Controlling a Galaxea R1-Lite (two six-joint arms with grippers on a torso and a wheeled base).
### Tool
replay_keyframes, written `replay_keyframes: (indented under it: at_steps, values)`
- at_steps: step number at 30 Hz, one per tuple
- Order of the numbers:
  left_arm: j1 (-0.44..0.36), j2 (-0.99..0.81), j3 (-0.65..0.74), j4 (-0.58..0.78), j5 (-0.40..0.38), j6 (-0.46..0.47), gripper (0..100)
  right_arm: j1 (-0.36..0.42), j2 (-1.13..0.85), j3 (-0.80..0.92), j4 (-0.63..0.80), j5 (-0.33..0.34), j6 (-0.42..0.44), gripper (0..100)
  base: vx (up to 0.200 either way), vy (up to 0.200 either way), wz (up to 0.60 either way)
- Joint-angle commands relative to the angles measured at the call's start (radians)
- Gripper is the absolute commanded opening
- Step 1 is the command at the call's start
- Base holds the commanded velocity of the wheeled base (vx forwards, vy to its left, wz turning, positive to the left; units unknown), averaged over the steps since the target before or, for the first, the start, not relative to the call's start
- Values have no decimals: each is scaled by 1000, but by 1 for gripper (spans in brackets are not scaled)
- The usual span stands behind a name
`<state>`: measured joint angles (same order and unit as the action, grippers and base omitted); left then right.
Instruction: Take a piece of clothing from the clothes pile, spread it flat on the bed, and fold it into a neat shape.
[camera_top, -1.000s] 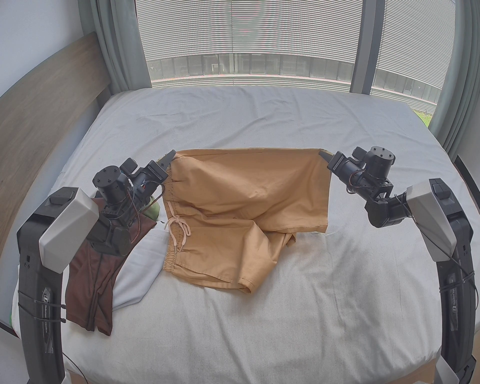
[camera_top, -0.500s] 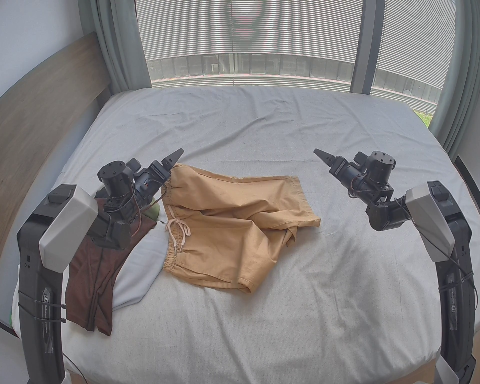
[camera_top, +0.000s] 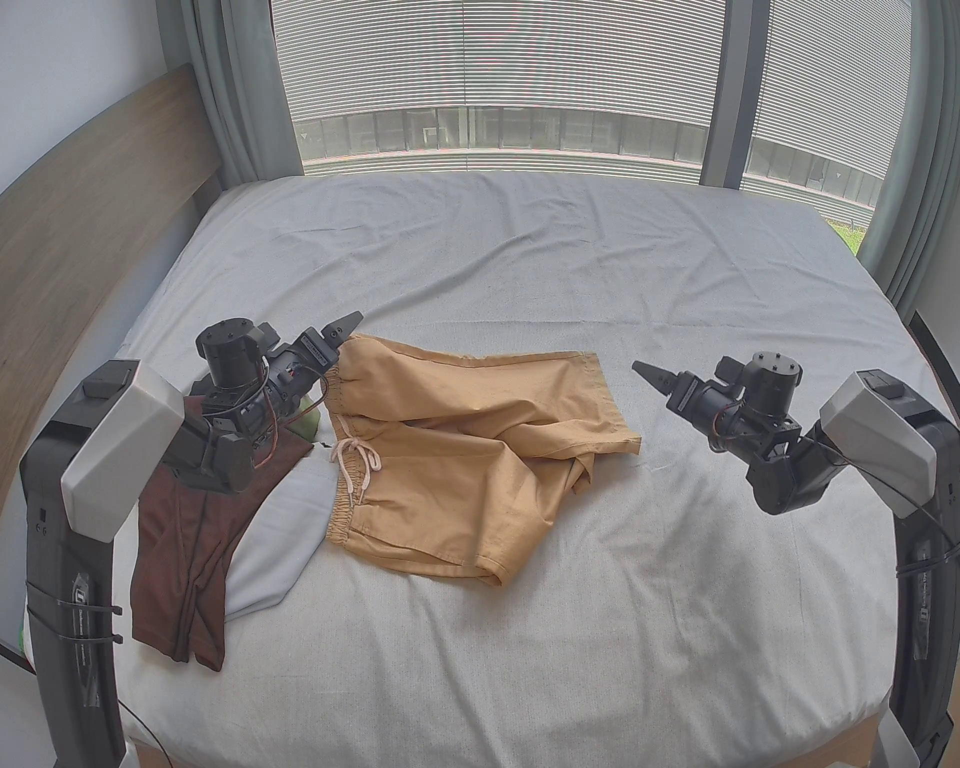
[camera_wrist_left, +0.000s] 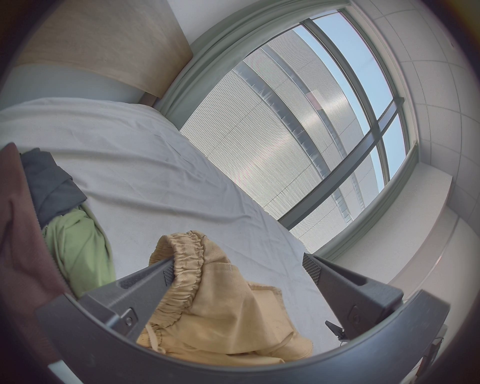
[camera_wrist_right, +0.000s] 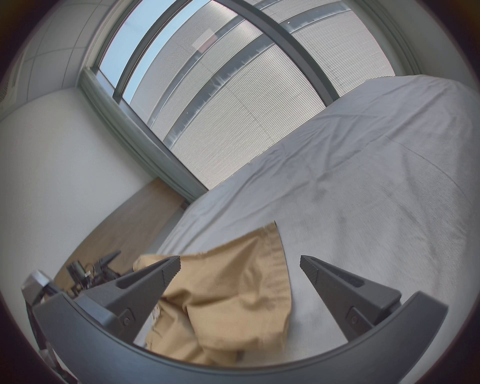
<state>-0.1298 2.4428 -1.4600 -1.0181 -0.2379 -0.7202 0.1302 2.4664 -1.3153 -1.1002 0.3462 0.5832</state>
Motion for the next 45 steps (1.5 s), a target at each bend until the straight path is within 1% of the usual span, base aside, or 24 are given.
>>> replay_keyframes:
  at_steps: [1, 5, 8, 9, 12, 14, 18, 22, 27, 31, 32, 33, 36, 40, 43, 45]
  values:
    - [4, -96, 76, 62, 22, 67, 100, 9, -84, 242, -93, 27, -112, 100, 0, 0, 0]
    - [10, -128, 92, 105, 45, 77, 100, 11, -98, 350, -130, 39, -175, 100, 0, 0, 0]
    - [13, -142, 104, 108, 52, 77, 100, 11, -106, 386, -148, 48, -190, 100, 0, 0, 0]
    - [21, -162, 124, 107, 52, 79, 100, 16, -106, 424, -170, 60, -201, 100, 0, 0, 0]
    - [29, -189, 155, 99, 52, 81, 100, 25, -106, 464, -191, 65, -217, 100, 0, 0, 0]
    - [42, -220, 190, 85, 43, 79, 100, 35, -101, 507, -201, 65, -253, 100, 0, 0, 0]
    - [55, -240, 247, 55, 43, 82, 100, 55, -90, 535, -199, 68, -302, 100, 0, 0, 0]
    - [42, -278, 334, -27, 35, 84, 100, 86, -89, 524, -187, 68, -307, 100, 0, 0, 0]
    - [10, -295, 466, -154, -1, 84, 100, 111, -47, 475, -158, 68, -309, 100, 0, 0, 0]
    - [-1, -292, 635, -330, -55, 85, 100, 124, -24, 439, -130, 68, -309, 100, 0, 0, 0]
    - [-2, -291, 641, -336, -57, 85, 100, 124, -23, 438, -129, 68, -309, 100, 0, 0, 0]
    - [-4, -284, 707, -416, -78, 87, 100, 129, -7, 416, -116, 68, -309, 100, 0, 0, 0]
    - [-14, -280, 759, -528, -121, 84, 100, 131, 16, 375, -86, 68, -309, 100, 0, 0, 0]
    - [-17, -294, 767, -530, -136, 127, 100, 137, 46, 323, -56, 68, -309, 100, 0, 0, 0]
    - [-16, -294, 768, -531, -136, 128, 100, 137, 59, 307, -53, 68, -309, 100, 0, 0, 0]
    - [-11, -289, 762, -530, -139, 127, 100, 149, 86, 257, -47, 66, -309, 100, 0, 0, 0]
